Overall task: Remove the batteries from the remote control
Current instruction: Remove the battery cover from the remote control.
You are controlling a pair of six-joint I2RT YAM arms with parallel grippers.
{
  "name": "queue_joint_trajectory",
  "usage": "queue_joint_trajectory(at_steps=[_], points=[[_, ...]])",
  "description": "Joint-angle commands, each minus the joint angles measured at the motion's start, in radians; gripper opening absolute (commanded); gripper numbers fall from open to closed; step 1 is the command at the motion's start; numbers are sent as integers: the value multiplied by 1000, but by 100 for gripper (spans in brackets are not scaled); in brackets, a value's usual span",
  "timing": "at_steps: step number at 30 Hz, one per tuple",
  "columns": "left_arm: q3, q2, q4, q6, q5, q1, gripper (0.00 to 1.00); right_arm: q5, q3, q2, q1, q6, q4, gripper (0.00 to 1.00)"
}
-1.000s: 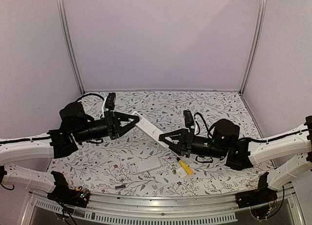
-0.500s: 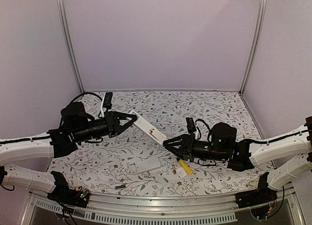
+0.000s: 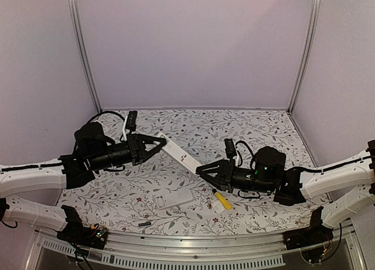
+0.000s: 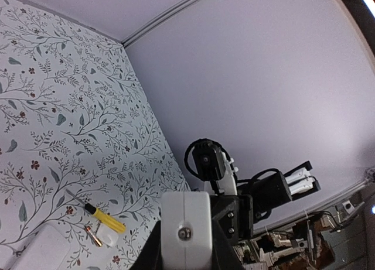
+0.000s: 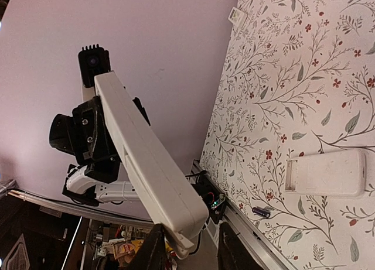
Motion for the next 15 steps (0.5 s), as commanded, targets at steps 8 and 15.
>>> queue_joint_trajectory(at_steps=[8,15], points=[[-11,5,85,-22,42,-3,0,-4,17,26,-9,-40,51,19],[-12,-9,54,-12,11,-1,0,-7,-4,22,-9,-20,51,9]])
